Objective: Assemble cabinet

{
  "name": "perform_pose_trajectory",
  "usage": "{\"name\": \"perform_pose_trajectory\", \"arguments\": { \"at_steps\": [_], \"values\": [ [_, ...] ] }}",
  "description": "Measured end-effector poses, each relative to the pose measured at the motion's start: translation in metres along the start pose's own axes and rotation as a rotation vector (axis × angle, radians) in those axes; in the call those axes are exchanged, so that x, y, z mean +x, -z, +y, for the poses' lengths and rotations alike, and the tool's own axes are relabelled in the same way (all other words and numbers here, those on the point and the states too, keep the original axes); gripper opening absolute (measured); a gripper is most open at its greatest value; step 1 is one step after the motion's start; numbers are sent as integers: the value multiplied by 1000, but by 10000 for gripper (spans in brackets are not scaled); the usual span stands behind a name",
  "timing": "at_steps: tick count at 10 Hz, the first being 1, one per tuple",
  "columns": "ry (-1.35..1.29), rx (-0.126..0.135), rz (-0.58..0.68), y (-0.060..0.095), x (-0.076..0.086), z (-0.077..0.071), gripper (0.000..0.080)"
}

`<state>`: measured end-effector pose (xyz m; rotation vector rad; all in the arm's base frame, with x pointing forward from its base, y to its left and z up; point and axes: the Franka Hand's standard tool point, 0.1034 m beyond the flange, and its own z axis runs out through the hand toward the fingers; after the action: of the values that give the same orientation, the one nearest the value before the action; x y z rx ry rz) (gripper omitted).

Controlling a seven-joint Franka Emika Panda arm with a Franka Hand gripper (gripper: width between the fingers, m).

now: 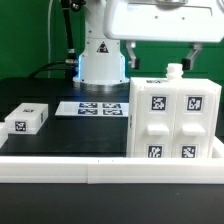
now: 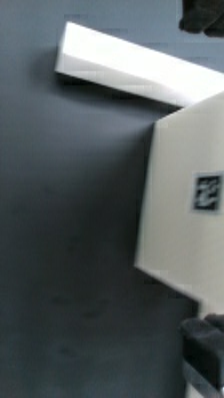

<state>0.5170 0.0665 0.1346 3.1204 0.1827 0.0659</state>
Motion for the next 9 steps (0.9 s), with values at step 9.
{"name": "perform_pose_trajectory", "arguments": {
  "at_steps": [9],
  "values": [
    [35, 4, -1, -24, -42, 55, 798]
  ]
}}
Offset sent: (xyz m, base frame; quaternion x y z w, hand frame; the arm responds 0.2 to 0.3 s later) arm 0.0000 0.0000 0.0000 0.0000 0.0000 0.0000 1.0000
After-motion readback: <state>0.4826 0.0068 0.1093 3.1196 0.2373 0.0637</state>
